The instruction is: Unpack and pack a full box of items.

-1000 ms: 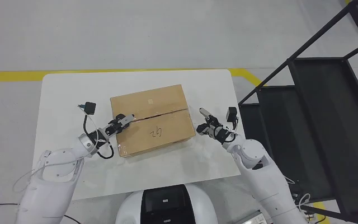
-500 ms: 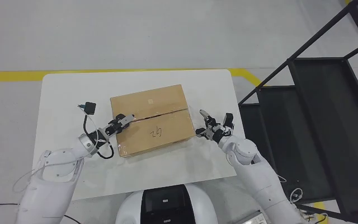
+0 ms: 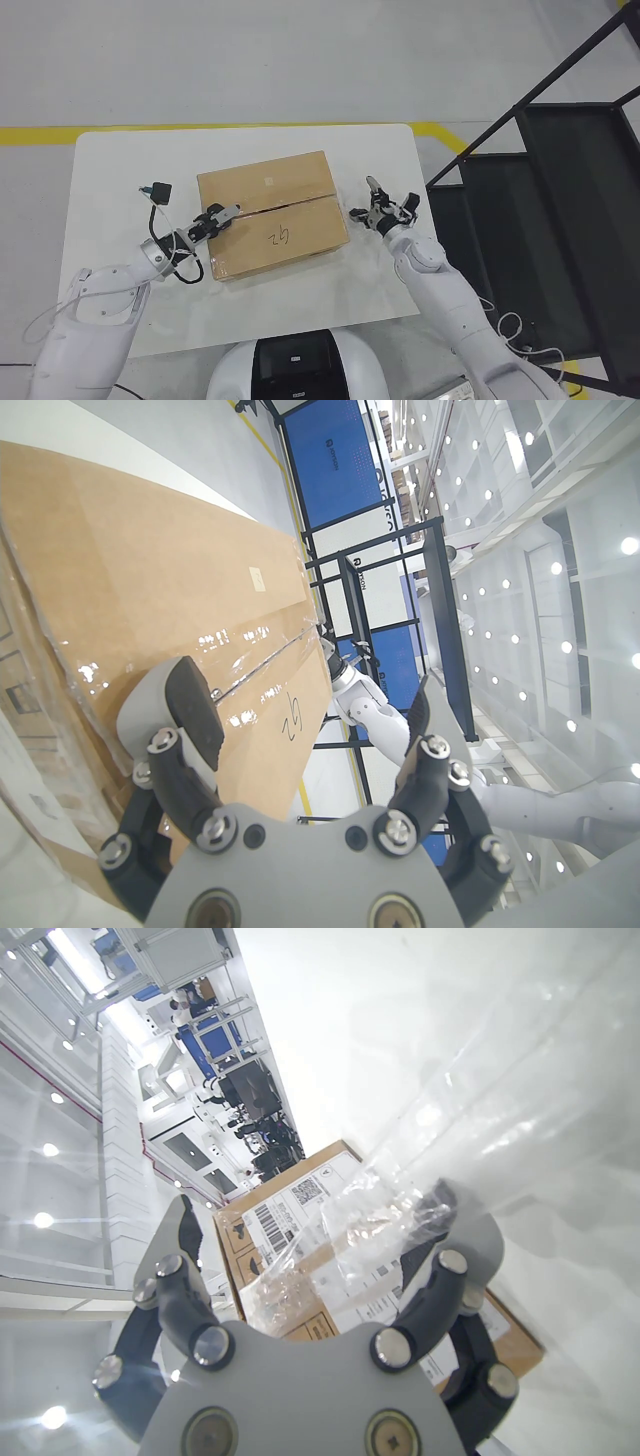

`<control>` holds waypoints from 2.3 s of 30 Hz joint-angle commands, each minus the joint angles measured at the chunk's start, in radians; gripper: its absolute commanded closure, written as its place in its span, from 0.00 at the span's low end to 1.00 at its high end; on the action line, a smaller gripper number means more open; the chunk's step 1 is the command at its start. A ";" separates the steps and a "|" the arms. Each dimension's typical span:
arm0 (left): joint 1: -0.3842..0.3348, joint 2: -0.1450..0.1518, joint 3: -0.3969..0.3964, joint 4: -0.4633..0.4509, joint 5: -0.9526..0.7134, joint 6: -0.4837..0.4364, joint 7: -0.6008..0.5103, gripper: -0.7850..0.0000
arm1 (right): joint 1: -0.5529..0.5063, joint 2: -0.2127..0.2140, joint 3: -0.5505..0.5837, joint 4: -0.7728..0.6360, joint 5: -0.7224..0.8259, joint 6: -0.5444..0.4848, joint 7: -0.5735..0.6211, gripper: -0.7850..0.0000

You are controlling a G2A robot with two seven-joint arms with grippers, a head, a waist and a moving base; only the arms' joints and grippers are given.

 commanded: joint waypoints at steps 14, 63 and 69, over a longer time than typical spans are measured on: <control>0.000 0.000 0.000 0.000 0.000 0.000 0.000 0.00 | -0.026 -0.008 0.069 -0.078 0.197 -0.088 0.217 0.00; 0.000 0.000 0.000 0.000 0.000 0.000 0.000 0.00 | -0.202 0.011 0.147 -0.467 -0.044 -0.022 0.129 0.00; 0.000 0.000 0.000 0.000 0.000 0.000 0.000 0.00 | -0.188 0.015 0.162 -0.426 -0.039 0.128 0.088 0.00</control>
